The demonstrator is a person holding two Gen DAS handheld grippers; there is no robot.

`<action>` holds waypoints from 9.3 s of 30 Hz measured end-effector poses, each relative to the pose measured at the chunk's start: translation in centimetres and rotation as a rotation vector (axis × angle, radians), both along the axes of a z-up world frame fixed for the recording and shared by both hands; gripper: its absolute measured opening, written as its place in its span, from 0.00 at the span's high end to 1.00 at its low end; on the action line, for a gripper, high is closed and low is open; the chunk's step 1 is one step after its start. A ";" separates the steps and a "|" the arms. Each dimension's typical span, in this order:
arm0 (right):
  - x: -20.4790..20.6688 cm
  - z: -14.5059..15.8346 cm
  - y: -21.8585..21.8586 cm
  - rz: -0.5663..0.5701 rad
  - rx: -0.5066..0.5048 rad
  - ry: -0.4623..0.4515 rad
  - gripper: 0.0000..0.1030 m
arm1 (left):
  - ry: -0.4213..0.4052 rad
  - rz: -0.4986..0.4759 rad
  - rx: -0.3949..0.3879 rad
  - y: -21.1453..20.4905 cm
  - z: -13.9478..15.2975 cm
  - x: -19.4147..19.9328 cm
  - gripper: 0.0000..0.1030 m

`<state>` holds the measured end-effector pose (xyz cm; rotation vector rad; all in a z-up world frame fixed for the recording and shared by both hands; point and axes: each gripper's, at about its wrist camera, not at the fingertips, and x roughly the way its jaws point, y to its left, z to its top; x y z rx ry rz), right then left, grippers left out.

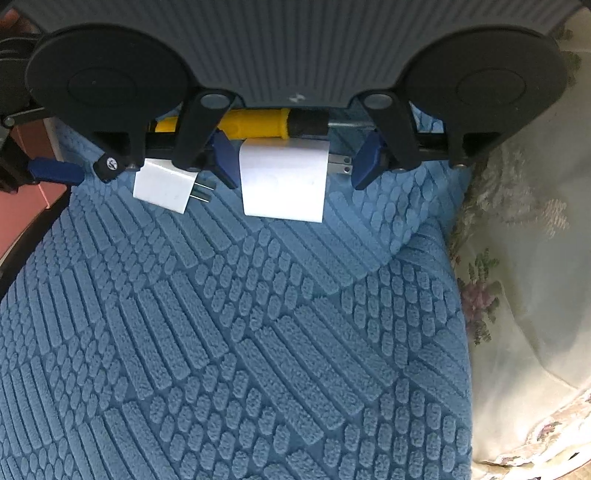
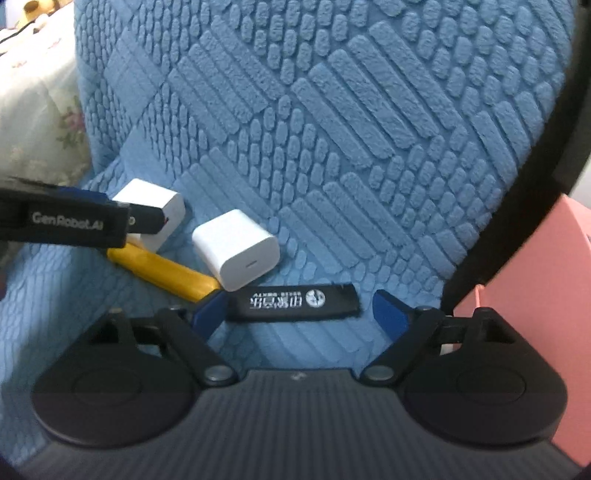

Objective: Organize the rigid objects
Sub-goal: 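Grasp a white charger with the left tool while the right tool grasps the black USB stick, then lift the white charger with the left tool while the right tool lifts the USB stick, then carry the charger and USB stick with both tools over the pink box, then open the left tool dropping the charger while the right tool releases the USB stick, then withdraw both open tools from the box back toward the seat cushion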

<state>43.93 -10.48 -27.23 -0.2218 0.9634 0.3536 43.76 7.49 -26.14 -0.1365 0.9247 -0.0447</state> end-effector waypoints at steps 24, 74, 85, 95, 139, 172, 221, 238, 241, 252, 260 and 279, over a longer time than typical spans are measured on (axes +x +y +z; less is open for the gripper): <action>0.8 -0.5 0.3 0.006 0.039 0.049 0.18 | 0.000 -0.002 0.004 -0.1 -1.0 0.6 0.31; -13.4 5.7 -4.3 -0.046 0.114 0.041 0.18 | 0.041 -0.001 -0.107 -2.6 2.6 -16.7 0.31; -16.0 6.4 -6.0 -0.071 0.119 0.062 0.18 | 0.069 -0.005 -0.112 -2.7 2.8 -19.5 0.31; -18.9 7.1 -6.7 -0.096 0.127 0.064 0.18 | 0.076 -0.025 -0.113 -3.2 3.9 -21.7 0.31; -25.8 26.5 -20.2 -0.298 0.214 -0.216 0.18 | -0.143 -0.165 -0.164 -18.3 25.1 -27.8 0.31; -20.8 20.8 -33.4 -0.425 0.211 -0.106 0.18 | -0.013 -0.201 -0.109 -30.2 19.5 -20.6 0.31; -18.8 17.1 -33.6 -0.389 0.183 0.035 0.00 | -0.001 -0.208 -0.080 -30.2 18.1 -21.3 0.27; -23.4 24.3 -28.7 -0.330 0.263 -0.098 0.00 | -0.161 -0.151 -0.086 -24.6 25.0 -26.7 0.27; -24.2 25.4 -27.8 -0.318 0.274 -0.120 0.00 | -0.185 -0.144 -0.089 -23.6 25.9 -27.7 0.27; -27.7 27.1 -23.5 -0.251 0.291 -0.152 0.00 | -0.228 -0.117 -0.097 -18.9 27.8 -32.0 0.27; -30.6 27.8 -19.9 -0.201 0.290 -0.161 0.00 | -0.244 -0.089 -0.098 -14.7 27.8 -35.1 0.27; -32.7 24.2 -12.4 -0.107 0.294 -0.134 0.00 | -0.201 0.000 -0.117 -6.8 23.2 -38.3 0.27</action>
